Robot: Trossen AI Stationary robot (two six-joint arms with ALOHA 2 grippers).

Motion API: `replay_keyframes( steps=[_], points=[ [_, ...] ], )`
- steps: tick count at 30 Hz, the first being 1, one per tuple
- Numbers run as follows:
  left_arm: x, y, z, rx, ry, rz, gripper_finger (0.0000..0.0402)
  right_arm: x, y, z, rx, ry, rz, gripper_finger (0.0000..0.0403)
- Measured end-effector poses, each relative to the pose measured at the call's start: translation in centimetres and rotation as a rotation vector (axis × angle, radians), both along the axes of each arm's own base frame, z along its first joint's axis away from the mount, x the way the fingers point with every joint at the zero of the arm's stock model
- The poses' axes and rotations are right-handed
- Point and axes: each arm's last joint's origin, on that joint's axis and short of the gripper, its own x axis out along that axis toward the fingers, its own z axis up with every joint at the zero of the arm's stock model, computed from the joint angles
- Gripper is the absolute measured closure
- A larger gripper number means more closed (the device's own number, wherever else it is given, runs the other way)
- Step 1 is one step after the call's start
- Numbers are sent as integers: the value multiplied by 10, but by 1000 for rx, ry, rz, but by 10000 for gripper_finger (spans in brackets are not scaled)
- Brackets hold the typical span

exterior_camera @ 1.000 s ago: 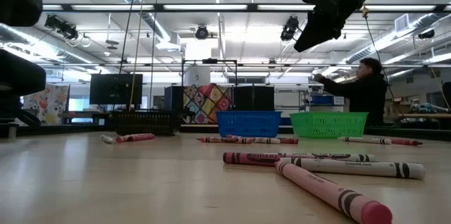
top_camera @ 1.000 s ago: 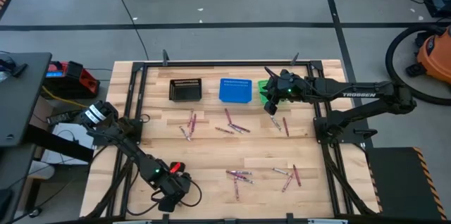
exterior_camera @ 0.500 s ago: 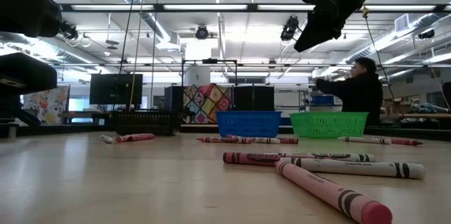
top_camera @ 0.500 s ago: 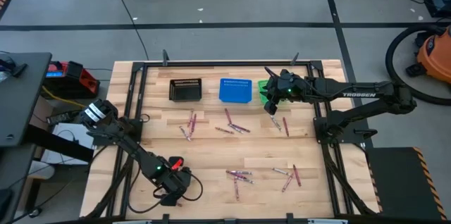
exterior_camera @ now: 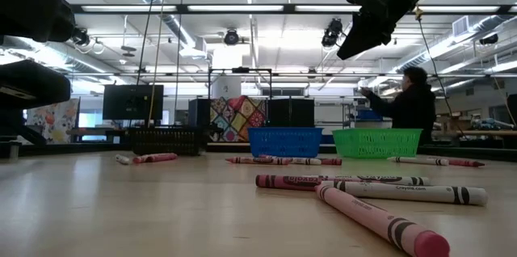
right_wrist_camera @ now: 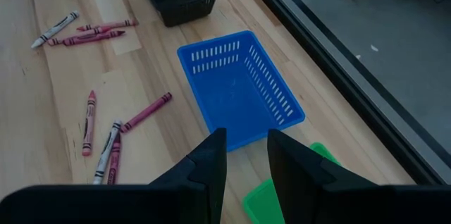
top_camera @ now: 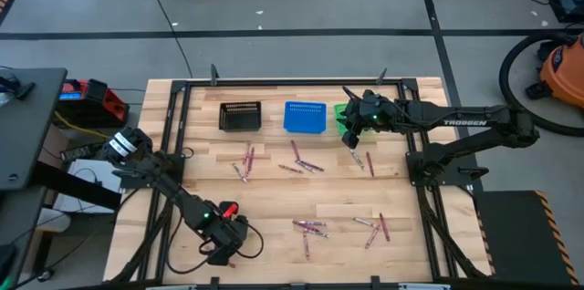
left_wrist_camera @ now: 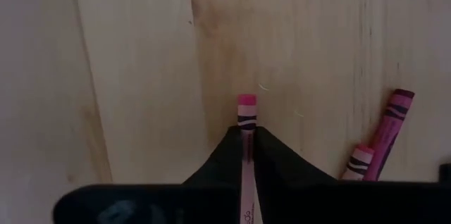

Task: Sort crayons
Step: Put the pink crayon into the black bin

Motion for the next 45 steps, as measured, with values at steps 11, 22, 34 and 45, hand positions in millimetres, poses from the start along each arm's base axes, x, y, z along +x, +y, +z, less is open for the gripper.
replay_keyframes(
  steps=[11, 22, 34, 45],
  points=[
    [16, 37, 27, 7, -69, 41, 385, 0, 0, 0, -2, -1, -2, 290],
    [33, 108, 60, 93, -156, 92, 385, 0, 0, 0, -2, 0, -2, 290],
    [23, 207, 94, 247, -211, 154, 385, 0, 0, 0, 3, -3, -6, 290],
    [5, 287, 94, 353, -152, 243, 385, 0, 0, 0, 5, -5, -8, 290]
  ],
)
